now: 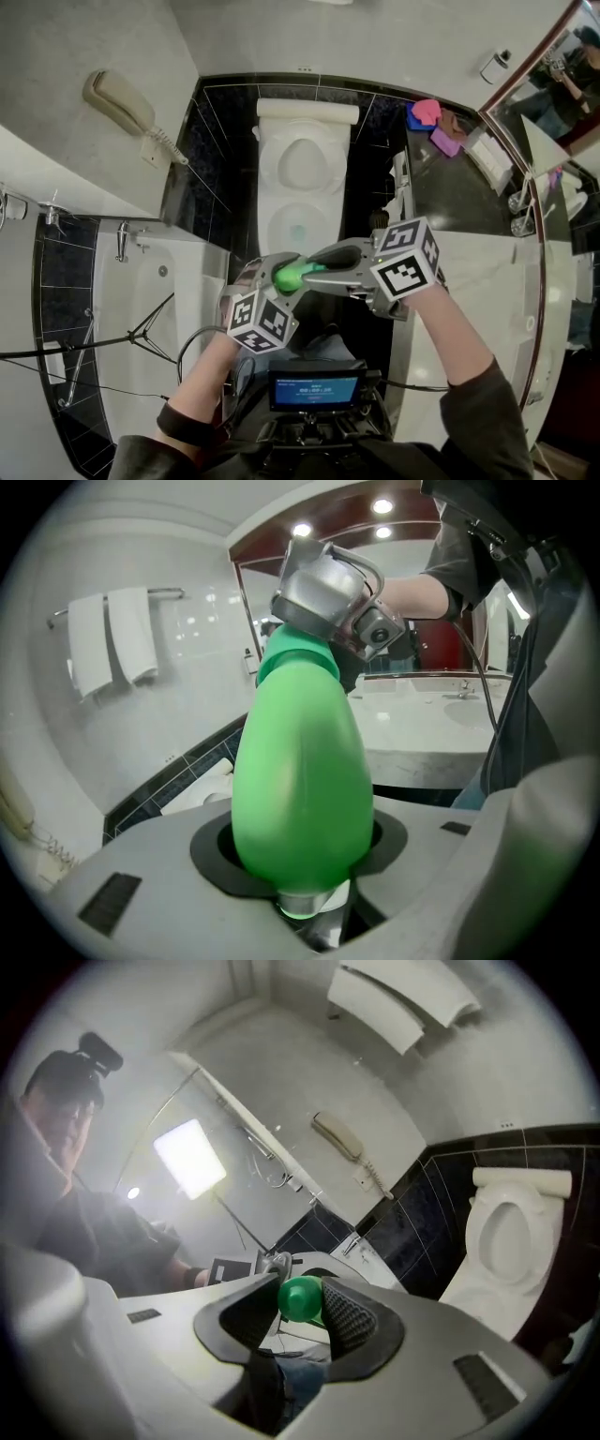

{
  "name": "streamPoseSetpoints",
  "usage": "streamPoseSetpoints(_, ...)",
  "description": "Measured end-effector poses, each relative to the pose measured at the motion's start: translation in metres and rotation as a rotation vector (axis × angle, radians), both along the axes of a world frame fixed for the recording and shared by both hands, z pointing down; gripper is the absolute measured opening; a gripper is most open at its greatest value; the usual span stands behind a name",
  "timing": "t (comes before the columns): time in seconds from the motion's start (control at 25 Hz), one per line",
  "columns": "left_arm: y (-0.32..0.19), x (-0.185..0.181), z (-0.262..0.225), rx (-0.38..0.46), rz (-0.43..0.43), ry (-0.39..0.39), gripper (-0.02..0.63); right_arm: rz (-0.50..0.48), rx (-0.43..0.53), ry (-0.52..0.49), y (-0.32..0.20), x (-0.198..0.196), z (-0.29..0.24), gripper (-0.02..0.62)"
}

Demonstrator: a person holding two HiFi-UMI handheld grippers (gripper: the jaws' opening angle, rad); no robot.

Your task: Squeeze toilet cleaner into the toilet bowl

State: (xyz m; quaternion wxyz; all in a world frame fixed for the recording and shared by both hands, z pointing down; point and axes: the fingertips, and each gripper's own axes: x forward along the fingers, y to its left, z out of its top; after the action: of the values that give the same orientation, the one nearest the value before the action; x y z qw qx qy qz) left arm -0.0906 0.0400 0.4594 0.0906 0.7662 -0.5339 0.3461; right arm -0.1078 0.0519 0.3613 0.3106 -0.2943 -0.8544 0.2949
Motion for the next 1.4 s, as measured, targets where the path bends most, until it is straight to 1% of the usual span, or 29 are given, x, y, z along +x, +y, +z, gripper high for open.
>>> streamPoseSetpoints(0.08,0.001,0.002,0.000,-0.008,0.005,0.024,0.176,0.032,-0.017,-0.011,0.000,0.000,0.000,0.174)
streamPoseSetpoints(0.16,0.002,0.005,-0.002,-0.016,0.017,0.075,0.176,0.028,0.037,-0.075,0.002,0.000,-0.001,0.166)
streamPoseSetpoints(0.2,0.003,0.007,-0.003,-0.017,0.023,0.108,0.176,0.013,0.085,-0.128,0.004,0.000,-0.002,0.170)
streamPoseSetpoints(0.24,0.003,0.009,-0.006,-0.014,0.028,0.144,0.176,-0.005,0.139,-0.195,0.007,0.000,-0.006,0.192)
streamPoseSetpoints(0.28,0.002,0.012,-0.009,-0.007,0.032,0.182,0.176,-0.021,0.192,-0.274,0.010,0.000,-0.011,0.229)
streamPoseSetpoints(0.32,0.002,0.014,-0.013,0.002,0.040,0.217,0.176,-0.033,0.235,-0.358,0.013,0.001,-0.017,0.239)
streamPoseSetpoints(0.36,0.002,0.018,-0.018,0.013,0.055,0.247,0.176,-0.040,0.257,-0.436,0.016,0.002,-0.025,0.261)
streamPoseSetpoints(0.4,0.001,0.022,-0.023,0.024,0.079,0.272,0.176,-0.043,0.253,-0.500,0.018,0.003,-0.032,0.275)
streamPoseSetpoints(0.44,0.001,0.026,-0.029,0.035,0.111,0.295,0.176,-0.044,0.225,-0.546,0.021,0.004,-0.041,0.275)
streamPoseSetpoints(0.52,0.001,0.037,-0.044,0.064,0.200,0.335,0.176,-0.047,0.140,-0.617,0.025,0.010,-0.056,0.273)
streamPoseSetpoints(0.6,0.004,0.049,-0.057,0.081,0.286,0.373,0.176,-0.062,0.089,-0.698,0.028,0.016,-0.069,0.269)
streamPoseSetpoints(0.64,0.006,0.054,-0.061,0.085,0.320,0.392,0.176,-0.076,0.091,-0.732,0.029,0.018,-0.072,0.236)
streamPoseSetpoints(0.72,0.009,0.060,-0.068,0.087,0.370,0.422,0.176,-0.108,0.133,-0.769,0.033,0.021,-0.074,0.221)
streamPoseSetpoints(0.8,0.009,0.062,-0.072,0.090,0.393,0.430,0.176,-0.112,0.175,-0.779,0.034,0.020,-0.074,0.171)
streamPoseSetpoints(0.88,0.007,0.061,-0.072,0.094,0.385,0.417,0.176,-0.092,0.184,-0.777,0.031,0.019,-0.074,0.167)
streamPoseSetpoints(0.96,0.003,0.056,-0.069,0.091,0.350,0.386,0.176,-0.057,0.177,-0.757,0.026,0.018,-0.072,0.166)
streamPoseSetpoints(1.08,-0.002,0.042,-0.051,0.053,0.244,0.325,0.176,0.016,0.185,-0.691,0.017,0.011,-0.062,0.164)
streamPoseSetpoints(1.2,-0.009,0.027,-0.036,0.024,0.133,0.252,0.175,0.135,0.192,-0.618,0.004,0.000,-0.047,0.163)
streamPoseSetpoints(1.32,-0.015,0.013,-0.023,0.020,0.032,0.169,0.176,0.264,0.151,-0.523,-0.009,-0.009,-0.030,0.163)
streamPoseSetpoints(1.4,-0.018,0.005,-0.016,0.025,-0.025,0.122,0.176,0.342,0.105,-0.450,-0.015,-0.013,-0.023,0.161)
